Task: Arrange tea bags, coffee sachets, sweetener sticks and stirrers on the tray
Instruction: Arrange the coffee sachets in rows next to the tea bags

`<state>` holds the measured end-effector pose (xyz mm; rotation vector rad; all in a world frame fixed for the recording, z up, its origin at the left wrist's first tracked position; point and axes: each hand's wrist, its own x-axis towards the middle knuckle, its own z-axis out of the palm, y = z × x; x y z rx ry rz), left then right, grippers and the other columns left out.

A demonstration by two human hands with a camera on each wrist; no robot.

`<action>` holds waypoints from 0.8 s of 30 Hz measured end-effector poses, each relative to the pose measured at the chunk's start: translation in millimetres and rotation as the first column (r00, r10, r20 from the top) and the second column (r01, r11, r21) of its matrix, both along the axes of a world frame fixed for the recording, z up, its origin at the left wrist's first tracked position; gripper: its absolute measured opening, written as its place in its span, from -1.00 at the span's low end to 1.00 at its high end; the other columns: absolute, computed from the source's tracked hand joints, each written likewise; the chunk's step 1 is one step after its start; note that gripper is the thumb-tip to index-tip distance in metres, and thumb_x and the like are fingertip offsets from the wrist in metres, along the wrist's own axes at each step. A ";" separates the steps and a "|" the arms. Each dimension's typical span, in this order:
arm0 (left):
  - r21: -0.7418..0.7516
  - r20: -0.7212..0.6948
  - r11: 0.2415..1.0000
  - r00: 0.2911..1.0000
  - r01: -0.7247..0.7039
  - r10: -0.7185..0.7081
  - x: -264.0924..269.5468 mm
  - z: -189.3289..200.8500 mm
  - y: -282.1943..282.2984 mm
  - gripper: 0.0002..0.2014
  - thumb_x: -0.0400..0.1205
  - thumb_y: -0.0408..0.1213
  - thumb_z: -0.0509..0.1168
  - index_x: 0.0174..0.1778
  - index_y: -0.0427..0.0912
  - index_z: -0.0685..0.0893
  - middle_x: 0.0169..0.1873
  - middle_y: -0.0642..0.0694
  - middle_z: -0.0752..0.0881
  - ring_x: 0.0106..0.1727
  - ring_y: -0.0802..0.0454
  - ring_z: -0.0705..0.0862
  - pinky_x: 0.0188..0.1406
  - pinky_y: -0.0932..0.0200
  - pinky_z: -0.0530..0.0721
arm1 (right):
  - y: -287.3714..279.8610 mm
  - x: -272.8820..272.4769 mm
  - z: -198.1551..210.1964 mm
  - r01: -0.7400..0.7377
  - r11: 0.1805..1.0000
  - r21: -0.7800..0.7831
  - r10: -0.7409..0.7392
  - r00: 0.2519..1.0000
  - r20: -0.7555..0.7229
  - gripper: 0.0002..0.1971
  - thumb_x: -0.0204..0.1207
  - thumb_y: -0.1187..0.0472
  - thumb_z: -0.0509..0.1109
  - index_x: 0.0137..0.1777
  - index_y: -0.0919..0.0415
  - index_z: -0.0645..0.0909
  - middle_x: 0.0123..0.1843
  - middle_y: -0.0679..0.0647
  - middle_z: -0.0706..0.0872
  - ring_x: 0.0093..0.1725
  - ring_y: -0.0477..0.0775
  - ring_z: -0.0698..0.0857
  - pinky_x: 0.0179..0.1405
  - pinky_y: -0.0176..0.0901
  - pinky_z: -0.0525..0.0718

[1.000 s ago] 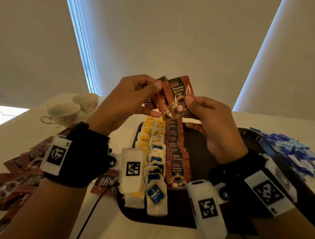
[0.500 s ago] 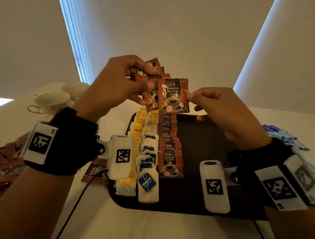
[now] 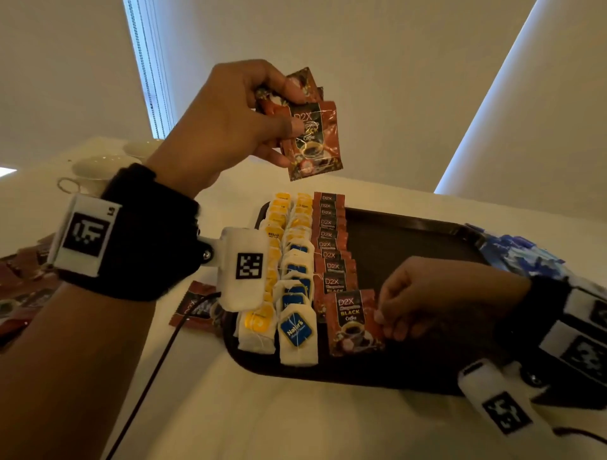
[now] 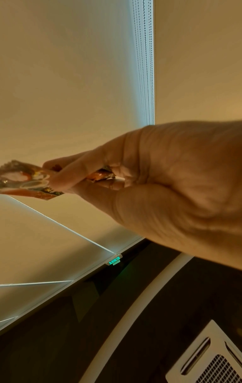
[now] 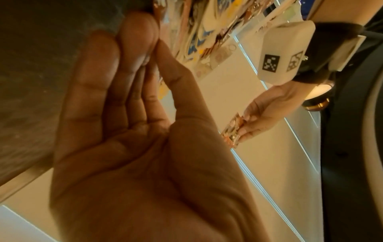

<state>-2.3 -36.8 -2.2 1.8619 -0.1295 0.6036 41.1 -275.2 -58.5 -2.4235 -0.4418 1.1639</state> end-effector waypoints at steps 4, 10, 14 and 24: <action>-0.005 0.009 1.000 1.000 0.007 -0.007 -2.3 1.8 -0.4 -0.74 0.52 -0.44 0.42 0.11 -0.22 0.61 -0.06 0.04 0.69 -0.16 0.18 0.80 -0.47 0.35 0.70 | 14.6 3.4 -6.4 0.029 0.998 -0.047 -0.030 0.999 -0.019 -0.92 0.53 0.26 0.38 -0.15 0.21 0.70 -0.30 0.02 0.81 -0.34 -0.13 0.77 -0.34 -0.36 0.70; -0.006 0.016 1.000 1.000 0.014 -0.014 -3.3 3.0 2.9 -0.75 0.52 -0.41 0.43 0.09 -0.17 0.62 -0.01 0.05 0.69 -0.11 0.17 0.80 -0.44 0.34 0.71 | 24.7 9.4 -12.1 0.063 0.994 -0.086 -0.065 0.998 -0.014 -0.94 0.53 0.28 0.39 -0.15 0.22 0.68 -0.28 0.04 0.80 -0.35 -0.11 0.77 -0.36 -0.33 0.72; -0.006 0.016 1.000 1.000 0.017 -0.016 -4.3 3.8 4.5 -0.75 0.53 -0.42 0.42 0.10 -0.19 0.61 -0.01 0.03 0.69 -0.13 0.18 0.80 -0.45 0.35 0.70 | 23.3 11.5 -6.5 0.088 0.992 -0.094 -0.088 0.996 0.010 -0.94 0.51 0.24 0.40 -0.11 0.23 0.66 -0.28 0.05 0.79 -0.35 -0.10 0.76 -0.35 -0.32 0.72; 0.000 0.002 0.999 0.999 0.033 -0.033 -3.7 2.6 3.4 -0.74 0.53 -0.43 0.42 0.11 -0.21 0.61 -0.04 0.06 0.69 -0.16 0.19 0.80 -0.47 0.36 0.70 | 38.9 16.2 -7.9 0.117 0.992 -0.052 -0.109 0.984 0.138 -0.98 0.52 0.32 0.37 -0.09 0.26 0.61 -0.23 0.08 0.71 -0.35 -0.10 0.68 -0.40 -0.34 0.68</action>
